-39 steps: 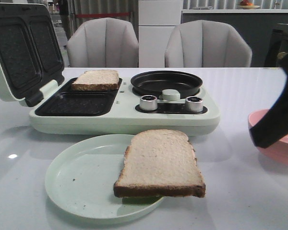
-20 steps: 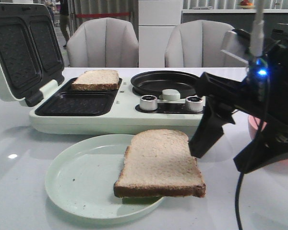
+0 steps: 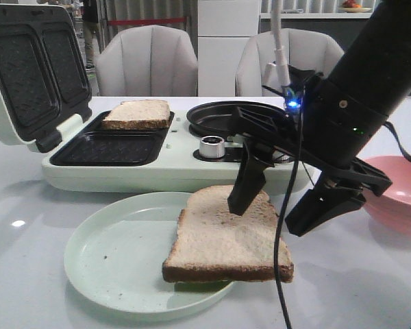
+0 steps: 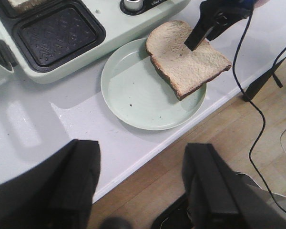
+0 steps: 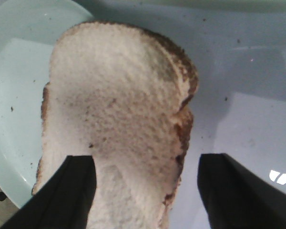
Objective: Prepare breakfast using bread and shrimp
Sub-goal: 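Reach the right gripper to the second bread slice and grasp it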
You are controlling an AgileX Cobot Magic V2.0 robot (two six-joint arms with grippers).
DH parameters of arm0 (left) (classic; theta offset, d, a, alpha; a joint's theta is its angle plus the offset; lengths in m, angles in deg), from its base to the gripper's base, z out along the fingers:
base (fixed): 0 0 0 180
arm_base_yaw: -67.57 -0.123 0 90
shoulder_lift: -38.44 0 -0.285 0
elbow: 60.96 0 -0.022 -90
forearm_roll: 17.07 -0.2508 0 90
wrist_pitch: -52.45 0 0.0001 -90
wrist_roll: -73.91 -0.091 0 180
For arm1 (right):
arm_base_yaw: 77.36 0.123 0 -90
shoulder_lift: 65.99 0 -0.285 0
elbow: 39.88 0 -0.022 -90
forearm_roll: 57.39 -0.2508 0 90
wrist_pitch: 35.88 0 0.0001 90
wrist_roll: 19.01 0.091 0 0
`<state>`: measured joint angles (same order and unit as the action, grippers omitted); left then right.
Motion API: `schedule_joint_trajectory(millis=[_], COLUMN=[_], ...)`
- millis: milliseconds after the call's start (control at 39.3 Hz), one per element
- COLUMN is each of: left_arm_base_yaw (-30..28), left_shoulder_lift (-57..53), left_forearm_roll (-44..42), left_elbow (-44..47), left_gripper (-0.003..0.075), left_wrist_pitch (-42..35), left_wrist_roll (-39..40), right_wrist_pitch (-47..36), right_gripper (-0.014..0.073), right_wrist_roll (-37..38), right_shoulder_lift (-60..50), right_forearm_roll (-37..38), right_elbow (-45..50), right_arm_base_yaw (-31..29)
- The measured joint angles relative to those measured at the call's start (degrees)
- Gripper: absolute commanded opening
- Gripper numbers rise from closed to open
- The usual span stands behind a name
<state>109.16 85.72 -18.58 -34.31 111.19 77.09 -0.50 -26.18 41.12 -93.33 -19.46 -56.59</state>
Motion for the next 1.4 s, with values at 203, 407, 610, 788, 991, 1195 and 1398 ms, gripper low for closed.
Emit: schedule_joint_trajectory(millis=[203,407,610,788,991,1195,1398], left_arm_base_yaw=[0.00,0.00,0.00,0.00,0.00,0.00,0.00], left_shoulder_lift=[0.00,0.00,0.00,0.00,0.00,0.00,0.00], left_forearm_roll=[0.00,0.00,0.00,0.00,-0.11,-0.20,-0.23], left_elbow=[0.00,0.00,0.00,0.00,0.00,0.00,0.00], left_gripper=[0.0434,0.0434,0.0434,0.0434,0.0434,0.0434,0.0434], left_wrist_pitch=[0.00,0.00,0.00,0.00,0.00,0.00,0.00], left_wrist_roll=[0.00,0.00,0.00,0.00,0.00,0.00,0.00], right_wrist_pitch=[0.00,0.41,0.85,1.08,3.18,4.18,5.07], right_gripper=[0.0557,0.0531,0.0298,0.0171,0.0117,0.0069,0.0043], right_wrist_roll=[0.00,-1.11,-1.47,-1.47,-1.47,-1.60,-1.60], right_shoulder_lift=[3.15,3.38,3.38,3.38,2.94,0.51,-2.69], right_forearm_roll=[-0.10,-0.29,-0.93,-1.19,-0.99,-0.51,-0.07], right_elbow=[-0.90,-1.02,-1.12,-1.58,-2.95,-3.97,-4.54], right_arm_base_yaw=[0.00,0.00,0.01,0.01,0.01,0.01,0.01])
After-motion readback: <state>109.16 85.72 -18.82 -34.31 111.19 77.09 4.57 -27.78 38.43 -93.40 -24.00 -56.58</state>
